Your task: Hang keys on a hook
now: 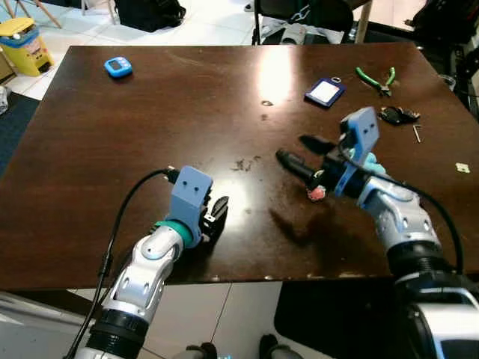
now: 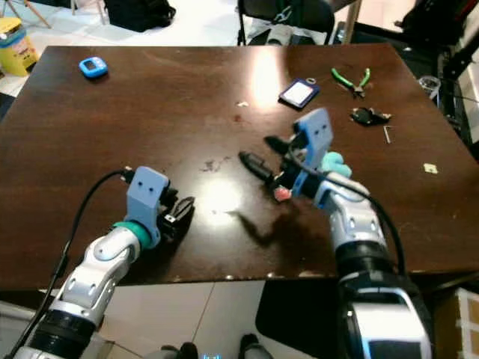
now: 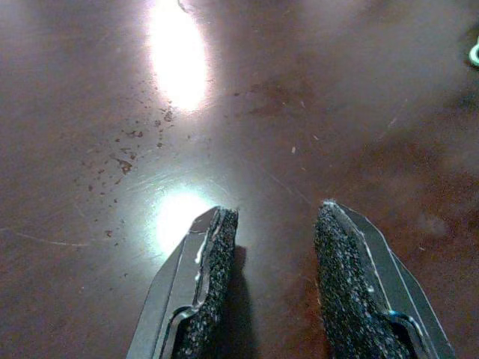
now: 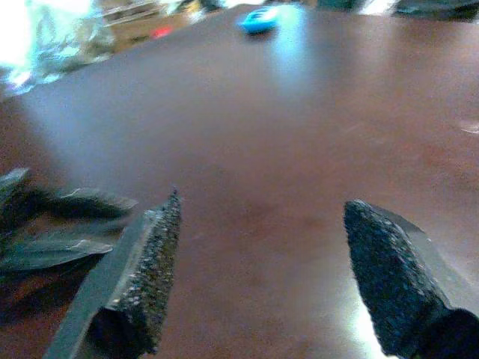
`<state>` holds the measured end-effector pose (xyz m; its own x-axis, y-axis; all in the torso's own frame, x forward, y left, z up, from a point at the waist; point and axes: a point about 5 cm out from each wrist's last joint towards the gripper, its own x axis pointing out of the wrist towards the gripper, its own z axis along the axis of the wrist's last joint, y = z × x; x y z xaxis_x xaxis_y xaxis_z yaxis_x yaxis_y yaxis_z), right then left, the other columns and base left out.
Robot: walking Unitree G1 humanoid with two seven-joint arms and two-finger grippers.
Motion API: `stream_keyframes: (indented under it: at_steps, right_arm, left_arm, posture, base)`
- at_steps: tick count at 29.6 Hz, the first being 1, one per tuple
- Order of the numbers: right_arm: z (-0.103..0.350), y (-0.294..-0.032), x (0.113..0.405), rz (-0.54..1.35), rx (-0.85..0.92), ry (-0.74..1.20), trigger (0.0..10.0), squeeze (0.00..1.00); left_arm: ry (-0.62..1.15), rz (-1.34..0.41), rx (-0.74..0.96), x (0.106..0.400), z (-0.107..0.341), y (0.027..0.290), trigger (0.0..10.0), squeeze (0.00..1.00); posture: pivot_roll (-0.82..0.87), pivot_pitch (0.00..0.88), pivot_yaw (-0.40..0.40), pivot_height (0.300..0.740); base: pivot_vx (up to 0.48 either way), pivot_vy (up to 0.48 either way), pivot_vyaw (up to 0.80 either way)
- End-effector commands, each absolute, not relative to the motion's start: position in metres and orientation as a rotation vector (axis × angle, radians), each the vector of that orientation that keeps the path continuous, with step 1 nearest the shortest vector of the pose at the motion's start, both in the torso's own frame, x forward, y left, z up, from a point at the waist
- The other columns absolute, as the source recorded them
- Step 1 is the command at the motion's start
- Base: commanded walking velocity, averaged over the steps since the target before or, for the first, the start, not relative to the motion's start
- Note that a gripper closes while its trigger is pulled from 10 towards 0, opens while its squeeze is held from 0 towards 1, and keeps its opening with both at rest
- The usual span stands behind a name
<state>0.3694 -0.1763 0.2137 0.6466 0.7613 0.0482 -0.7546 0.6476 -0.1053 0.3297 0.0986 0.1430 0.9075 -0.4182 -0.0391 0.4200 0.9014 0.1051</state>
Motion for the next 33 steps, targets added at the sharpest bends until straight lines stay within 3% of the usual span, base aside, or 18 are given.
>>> stream_keyframes:
  at_steps: [1,3,5,7,10,15,17,26,33]
  right_arm:
    - [0.209,-0.172,0.366,0.904,-0.069,-0.07,10.0,0.0]
    - [0.203,-0.167,0.358,0.971,-0.104,-0.04,10.0,0.0]
    - [0.198,-0.193,0.371,0.798,-0.218,-0.002,10.0,0.0]
    - [0.198,-0.193,0.371,0.798,-0.218,-0.002,10.0,0.0]
    - [0.223,-0.25,0.38,0.483,-0.259,-0.025,10.0,0.0]
    - [0.235,-0.277,0.375,0.391,-0.271,-0.028,10.0,0.0]
    - [0.237,-0.3,0.365,0.327,-0.295,-0.004,10.0,0.0]
    - [0.22,-0.317,0.356,0.251,-0.344,0.055,10.0,0.0]
    - [0.182,-0.295,0.361,0.265,-0.351,0.138,10.0,0.0]
  left_arm:
    - [0.047,-0.437,0.121,0.327,0.135,0.099,10.0,0.0]
    - [0.047,-0.437,0.121,0.327,0.136,0.098,10.0,0.0]
    - [0.045,-0.437,0.12,0.327,0.136,0.098,10.0,0.0]
    - [0.045,-0.437,0.12,0.327,0.136,0.098,10.0,0.0]
    - [0.045,-0.435,0.119,0.328,0.136,0.098,10.0,0.0]
    - [0.046,-0.434,0.119,0.328,0.136,0.099,10.0,0.0]
    - [0.047,-0.436,0.121,0.328,0.136,0.1,10.0,0.0]
    - [0.051,-0.444,0.126,0.328,0.135,0.1,10.0,0.0]
    - [0.056,-0.445,0.131,0.329,0.134,0.101,10.0,0.0]
  posture:
    - [-0.08,0.196,0.099,0.74]
    - [-0.08,0.195,0.098,0.74]
    - [-0.09,0.194,0.097,0.74]
    - [-0.09,0.194,0.097,0.74]
    - [-0.09,0.189,0.095,0.74]
    - [-0.09,0.191,0.097,0.74]
    - [-0.1,0.192,0.104,0.74]
    - [-0.1,0.191,0.113,0.74]
    - [-0.08,0.189,0.117,0.74]
  base:
    - [0.0,0.0,0.0]
    - [0.0,0.0,0.0]
    - [0.0,0.0,0.0]
    - [0.0,0.0,0.0]
    - [0.0,0.0,0.0]
    - [0.0,0.0,0.0]
    - [0.0,0.0,0.0]
    - [0.0,0.0,0.0]
    - [0.0,0.0,0.0]
